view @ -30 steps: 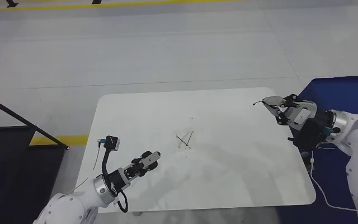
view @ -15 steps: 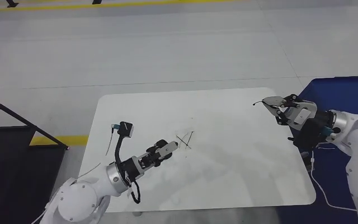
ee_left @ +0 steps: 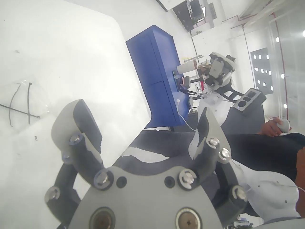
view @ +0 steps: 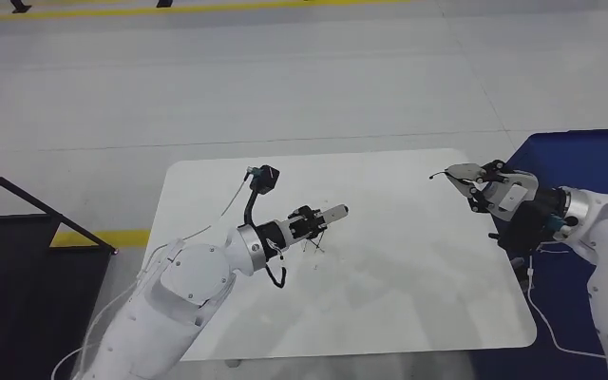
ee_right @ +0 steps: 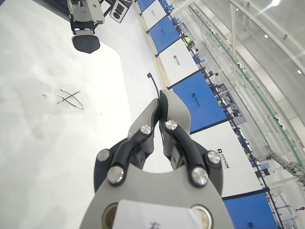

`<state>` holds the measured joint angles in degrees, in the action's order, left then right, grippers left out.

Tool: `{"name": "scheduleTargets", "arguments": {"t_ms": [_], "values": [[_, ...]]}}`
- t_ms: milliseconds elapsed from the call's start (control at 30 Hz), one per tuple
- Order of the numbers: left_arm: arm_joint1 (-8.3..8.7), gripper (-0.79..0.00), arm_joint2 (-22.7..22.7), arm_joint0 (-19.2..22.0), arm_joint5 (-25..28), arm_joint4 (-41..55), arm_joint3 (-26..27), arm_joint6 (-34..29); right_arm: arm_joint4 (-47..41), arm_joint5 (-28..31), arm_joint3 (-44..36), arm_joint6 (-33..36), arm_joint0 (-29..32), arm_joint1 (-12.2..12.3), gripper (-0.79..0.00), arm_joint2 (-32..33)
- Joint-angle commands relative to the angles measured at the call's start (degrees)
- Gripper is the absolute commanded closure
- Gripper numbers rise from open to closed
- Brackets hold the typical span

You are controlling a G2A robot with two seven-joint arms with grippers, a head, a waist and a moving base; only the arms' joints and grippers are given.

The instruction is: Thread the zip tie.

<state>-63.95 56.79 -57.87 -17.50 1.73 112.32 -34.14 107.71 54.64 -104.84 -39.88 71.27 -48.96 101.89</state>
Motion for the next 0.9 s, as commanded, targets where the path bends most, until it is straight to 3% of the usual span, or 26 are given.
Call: {"name": "scheduleTargets", "arguments": {"t_ms": [0, 67, 167, 300, 367, 867], "values": [[0.03, -0.785, -0.6, -0.1, 0.0, -0.7, 0.0, -0.9, 0.0, 0.0, 0.0, 0.0, 0.0, 0.0, 0.0, 0.0], [0.01, -0.785, -2.5, 1.6, -1.6, -5.4, -0.4, -3.4, 0.0, 0.0, 0.0, 0.0, 0.0, 0.0, 0.0, 0.0], [-0.77, -0.785, -7.9, 9.1, -5.9, -15.8, -3.4, -7.8, 0.0, 0.0, 0.0, 0.0, 0.0, 0.0, 0.0, 0.0], [-3.41, -0.785, -14.1, 19.7, -5.6, -16.4, -13.2, -12.7, 0.0, 0.0, 0.0, 0.0, 0.0, 0.0, 0.0, 0.0], [-4.5, -0.785, -15.5, 22.4, -5.5, -14.9, -16.9, -12.8, 0.0, 0.0, 0.0, 0.0, 0.0, 0.0, 0.0, 0.0], [-4.5, -0.785, -15.5, 22.4, -5.5, -14.9, -16.9, -12.8, 0.0, 0.0, 0.0, 0.0, 0.0, 0.0, 0.0, 0.0]]}}
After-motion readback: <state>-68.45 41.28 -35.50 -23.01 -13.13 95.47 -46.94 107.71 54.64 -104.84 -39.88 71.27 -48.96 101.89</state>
